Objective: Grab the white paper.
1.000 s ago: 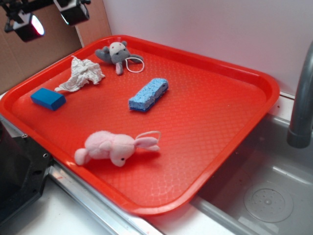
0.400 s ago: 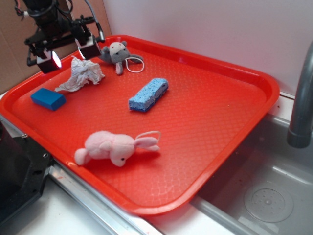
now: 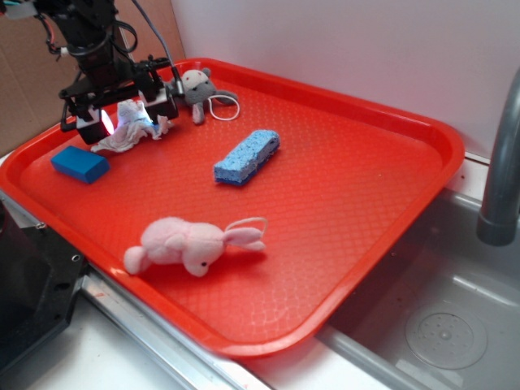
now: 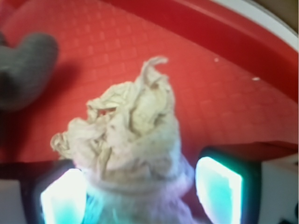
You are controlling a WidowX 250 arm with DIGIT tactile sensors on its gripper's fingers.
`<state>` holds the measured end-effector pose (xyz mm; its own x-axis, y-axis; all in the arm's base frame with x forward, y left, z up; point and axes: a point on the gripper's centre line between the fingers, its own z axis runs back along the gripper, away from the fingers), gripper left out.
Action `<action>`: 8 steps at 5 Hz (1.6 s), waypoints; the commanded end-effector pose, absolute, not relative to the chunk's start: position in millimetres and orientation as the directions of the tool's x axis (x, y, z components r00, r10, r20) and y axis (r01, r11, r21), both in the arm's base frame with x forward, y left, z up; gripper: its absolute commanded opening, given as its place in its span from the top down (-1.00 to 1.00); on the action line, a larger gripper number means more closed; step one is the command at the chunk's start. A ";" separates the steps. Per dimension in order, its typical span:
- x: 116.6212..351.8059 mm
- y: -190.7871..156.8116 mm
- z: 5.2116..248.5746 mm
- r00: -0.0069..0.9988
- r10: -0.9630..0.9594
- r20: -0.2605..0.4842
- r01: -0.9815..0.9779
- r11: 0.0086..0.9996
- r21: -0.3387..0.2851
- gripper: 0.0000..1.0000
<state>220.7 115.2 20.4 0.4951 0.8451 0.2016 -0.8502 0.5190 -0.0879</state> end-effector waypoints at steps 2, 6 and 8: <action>223.2 134.4 22.4 0.429 0.868 0.252 -0.876 0.468 -0.120 1.00; 199.2 33.1 144.9 0.840 0.522 0.147 -0.502 0.851 -0.152 1.00; 156.0 -18.2 192.2 0.909 0.377 0.178 -0.343 0.919 -0.195 1.00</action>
